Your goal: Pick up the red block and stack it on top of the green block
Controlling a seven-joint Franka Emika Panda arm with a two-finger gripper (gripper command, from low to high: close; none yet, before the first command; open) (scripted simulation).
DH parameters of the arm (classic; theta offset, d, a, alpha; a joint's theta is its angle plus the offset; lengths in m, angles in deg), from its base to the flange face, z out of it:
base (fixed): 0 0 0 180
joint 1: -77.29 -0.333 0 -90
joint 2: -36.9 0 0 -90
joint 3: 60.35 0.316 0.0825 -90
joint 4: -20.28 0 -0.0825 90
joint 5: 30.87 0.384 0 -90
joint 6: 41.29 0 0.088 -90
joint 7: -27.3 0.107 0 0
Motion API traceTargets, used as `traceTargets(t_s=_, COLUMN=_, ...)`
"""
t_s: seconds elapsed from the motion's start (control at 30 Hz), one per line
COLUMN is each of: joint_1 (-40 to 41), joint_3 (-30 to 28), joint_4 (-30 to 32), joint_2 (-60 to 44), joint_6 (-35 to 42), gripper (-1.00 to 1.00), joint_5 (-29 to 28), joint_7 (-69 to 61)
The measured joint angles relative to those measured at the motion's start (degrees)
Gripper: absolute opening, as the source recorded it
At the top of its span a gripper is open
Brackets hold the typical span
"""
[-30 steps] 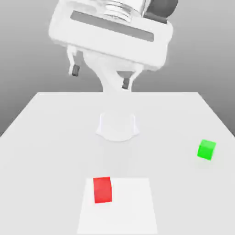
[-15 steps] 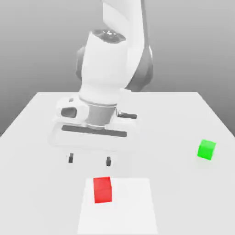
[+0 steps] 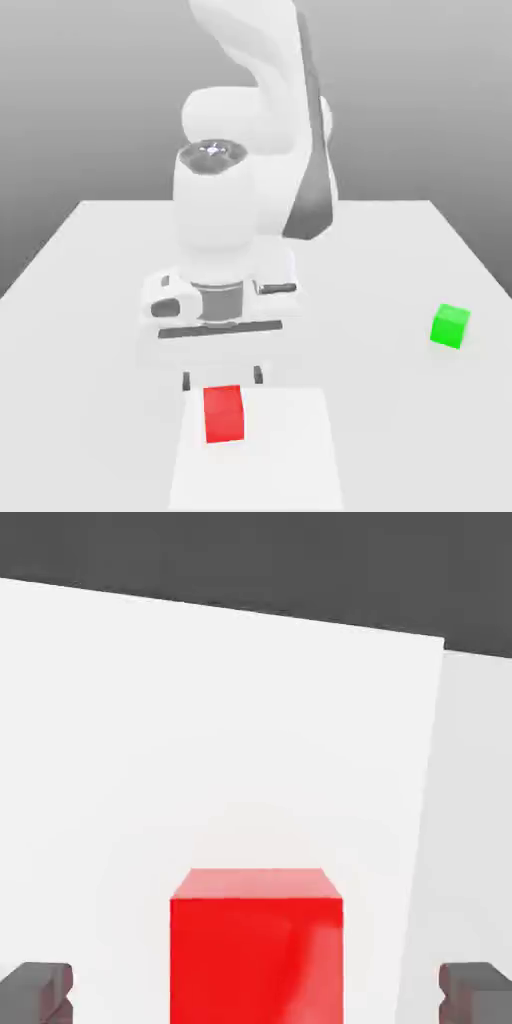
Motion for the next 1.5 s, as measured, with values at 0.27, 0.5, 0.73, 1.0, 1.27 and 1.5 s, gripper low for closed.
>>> traceTargets(t_s=0.27, joint_1=-0.4, joint_3=-0.8, joint_4=-0.6, joint_2=-6.3, joint_6=-5.4, gripper=0.00, joint_5=-1.5, joint_7=1.1)
traceTargets(t_s=0.5, joint_1=-2.2, joint_3=-3.2, joint_4=-0.4, joint_2=-10.9, joint_6=-9.1, gripper=-1.00, joint_5=-3.7, joint_7=2.4)
traceTargets(t_s=0.73, joint_1=-1.4, joint_3=-2.2, joint_4=-0.5, joint_2=-9.2, joint_6=-7.6, gripper=-1.00, joint_5=-3.0, joint_7=2.0)
traceTargets(t_s=1.0, joint_1=-0.1, joint_3=-0.1, joint_4=-0.3, joint_2=-2.1, joint_6=-1.8, gripper=-1.00, joint_5=-0.2, joint_7=0.2)
traceTargets(t_s=1.27, joint_1=0.4, joint_3=0.3, joint_4=1.0, joint_2=2.5, joint_6=2.3, gripper=-1.00, joint_5=-0.5, joint_7=0.2)
traceTargets(t_s=1.5, joint_1=8.8, joint_3=9.6, joint_4=2.1, joint_2=3.4, joint_6=4.6, gripper=-1.00, joint_5=0.9, joint_7=-11.2)
